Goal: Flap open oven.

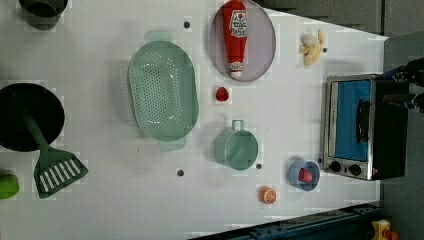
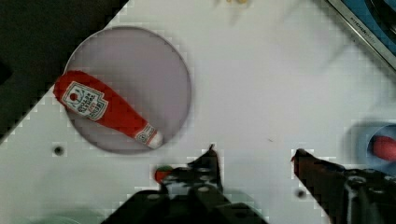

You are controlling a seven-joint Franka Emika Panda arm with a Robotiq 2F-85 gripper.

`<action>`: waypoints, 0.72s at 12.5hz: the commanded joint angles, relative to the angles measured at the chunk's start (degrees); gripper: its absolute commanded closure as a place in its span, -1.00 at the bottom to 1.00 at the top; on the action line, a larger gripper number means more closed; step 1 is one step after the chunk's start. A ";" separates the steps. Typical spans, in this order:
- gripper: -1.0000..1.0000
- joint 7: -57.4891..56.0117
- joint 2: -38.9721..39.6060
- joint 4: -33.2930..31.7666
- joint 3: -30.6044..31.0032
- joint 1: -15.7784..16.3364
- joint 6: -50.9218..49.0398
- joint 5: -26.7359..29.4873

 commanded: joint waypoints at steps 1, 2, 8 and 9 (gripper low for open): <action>-0.59 -6.17 -20.31 -10.11 -3.61 -0.83 -13.88 0.28; -0.80 -6.18 -20.31 -10.11 -3.59 -0.83 -13.85 0.28; -0.39 -6.18 -20.30 -10.13 -3.64 -0.86 -13.89 0.26; -0.15 -6.18 -20.26 -10.18 -3.79 -0.92 -13.88 0.20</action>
